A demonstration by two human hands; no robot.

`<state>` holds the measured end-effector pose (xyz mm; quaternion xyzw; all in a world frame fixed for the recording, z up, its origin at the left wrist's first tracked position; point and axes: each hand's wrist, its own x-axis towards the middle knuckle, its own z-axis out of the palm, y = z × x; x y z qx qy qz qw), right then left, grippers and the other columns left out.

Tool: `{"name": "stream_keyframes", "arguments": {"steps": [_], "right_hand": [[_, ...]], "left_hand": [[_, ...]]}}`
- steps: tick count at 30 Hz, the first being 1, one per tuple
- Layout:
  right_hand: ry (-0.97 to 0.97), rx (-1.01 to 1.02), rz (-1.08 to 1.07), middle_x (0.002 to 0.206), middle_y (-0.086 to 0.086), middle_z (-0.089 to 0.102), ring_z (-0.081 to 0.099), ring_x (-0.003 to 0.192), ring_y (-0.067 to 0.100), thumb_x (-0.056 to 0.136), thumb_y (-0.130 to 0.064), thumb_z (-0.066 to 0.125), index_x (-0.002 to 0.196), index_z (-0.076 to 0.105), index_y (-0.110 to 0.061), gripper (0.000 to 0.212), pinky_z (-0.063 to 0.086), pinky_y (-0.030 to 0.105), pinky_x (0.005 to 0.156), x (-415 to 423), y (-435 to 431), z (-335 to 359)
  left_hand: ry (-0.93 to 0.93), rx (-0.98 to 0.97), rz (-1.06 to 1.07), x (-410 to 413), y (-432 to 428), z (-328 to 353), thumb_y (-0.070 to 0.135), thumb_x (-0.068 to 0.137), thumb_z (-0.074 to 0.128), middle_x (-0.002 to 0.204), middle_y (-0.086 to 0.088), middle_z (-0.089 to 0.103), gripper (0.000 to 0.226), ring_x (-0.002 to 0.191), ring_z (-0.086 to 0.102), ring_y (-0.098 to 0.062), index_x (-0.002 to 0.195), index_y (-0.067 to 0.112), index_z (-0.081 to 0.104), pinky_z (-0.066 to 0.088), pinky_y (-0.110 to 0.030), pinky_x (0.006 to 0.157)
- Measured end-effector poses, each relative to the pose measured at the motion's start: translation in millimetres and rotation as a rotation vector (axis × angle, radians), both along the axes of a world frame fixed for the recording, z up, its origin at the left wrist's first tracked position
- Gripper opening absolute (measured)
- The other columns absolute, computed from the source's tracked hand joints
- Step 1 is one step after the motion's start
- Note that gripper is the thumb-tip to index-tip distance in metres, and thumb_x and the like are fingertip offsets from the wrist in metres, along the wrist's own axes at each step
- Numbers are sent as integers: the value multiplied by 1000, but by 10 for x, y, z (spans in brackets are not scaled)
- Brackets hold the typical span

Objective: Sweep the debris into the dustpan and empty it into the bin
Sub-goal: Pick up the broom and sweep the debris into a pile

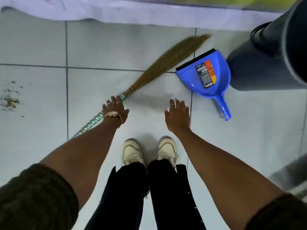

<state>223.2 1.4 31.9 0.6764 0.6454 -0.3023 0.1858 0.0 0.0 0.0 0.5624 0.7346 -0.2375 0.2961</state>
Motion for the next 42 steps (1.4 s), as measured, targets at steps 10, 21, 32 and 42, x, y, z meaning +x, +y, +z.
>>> {"name": "stream_keyframes", "arguments": {"steps": [10,21,32,42], "right_hand": [[-23,27,76,159,13,21,10,150,32,103,-29,34,152,20,-13,53,11,47,123,149,54,-861],[77,119,239,161,8,21,15,150,28,103,-20,35,153,13,-11,56,18,39,123,-501,86,447],[192,224,725,163,10,12,6,151,33,102,-12,37,154,3,-13,62,14,44,124,-1970,-503,2380],[257,143,949,162,8,14,3,151,28,104,-27,31,154,1,-24,59,11,43,125,-3158,-970,2709]], "left_hand": [[72,150,58,-202,106,-930,13,92,49,126,-27,44,42,115,46,-45,130,2,35,43,-54,89],[-213,324,284,-230,-318,702,43,96,39,104,-16,66,38,90,64,-39,116,10,43,49,-44,72],[-109,389,938,-1138,-1329,2639,30,94,48,110,-17,64,37,95,62,-38,124,10,42,45,-40,71],[-60,627,1355,-2232,-2588,3069,29,91,54,112,-17,63,50,99,61,-41,139,34,39,50,-45,80]]}}
